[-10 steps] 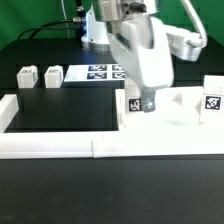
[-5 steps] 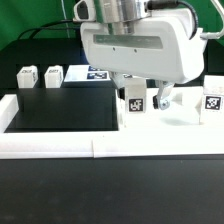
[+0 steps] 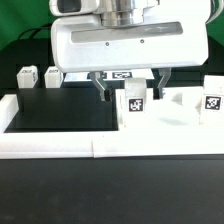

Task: Assemble square table

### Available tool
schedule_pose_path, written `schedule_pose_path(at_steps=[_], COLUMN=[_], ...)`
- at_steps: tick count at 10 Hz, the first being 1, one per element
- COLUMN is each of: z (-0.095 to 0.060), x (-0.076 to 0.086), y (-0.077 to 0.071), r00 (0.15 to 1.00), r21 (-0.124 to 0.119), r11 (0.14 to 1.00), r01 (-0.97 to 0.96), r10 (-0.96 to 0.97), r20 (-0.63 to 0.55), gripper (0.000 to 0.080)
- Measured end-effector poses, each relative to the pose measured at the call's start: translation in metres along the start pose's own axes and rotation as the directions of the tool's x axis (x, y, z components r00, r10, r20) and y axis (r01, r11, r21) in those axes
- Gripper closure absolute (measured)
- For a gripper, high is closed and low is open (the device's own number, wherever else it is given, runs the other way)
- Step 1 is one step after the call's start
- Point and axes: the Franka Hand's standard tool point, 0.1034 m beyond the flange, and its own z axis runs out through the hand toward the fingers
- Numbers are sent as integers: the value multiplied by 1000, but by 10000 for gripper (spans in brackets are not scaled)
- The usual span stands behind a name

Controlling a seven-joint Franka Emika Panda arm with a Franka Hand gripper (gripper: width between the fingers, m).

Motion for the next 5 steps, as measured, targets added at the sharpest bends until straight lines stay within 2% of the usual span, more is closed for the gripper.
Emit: schedule_pose_path(at_steps=[1, 2, 5], z=[0, 0, 1], x=[0, 0, 2], y=[0, 1, 5], r00=[1000, 999, 942], r21=[0, -1, -5], r11=[1000, 999, 942], r01=[-5, -42, -337], r10=[5, 42, 337], r20=[0, 0, -1], gripper=[409, 510, 510])
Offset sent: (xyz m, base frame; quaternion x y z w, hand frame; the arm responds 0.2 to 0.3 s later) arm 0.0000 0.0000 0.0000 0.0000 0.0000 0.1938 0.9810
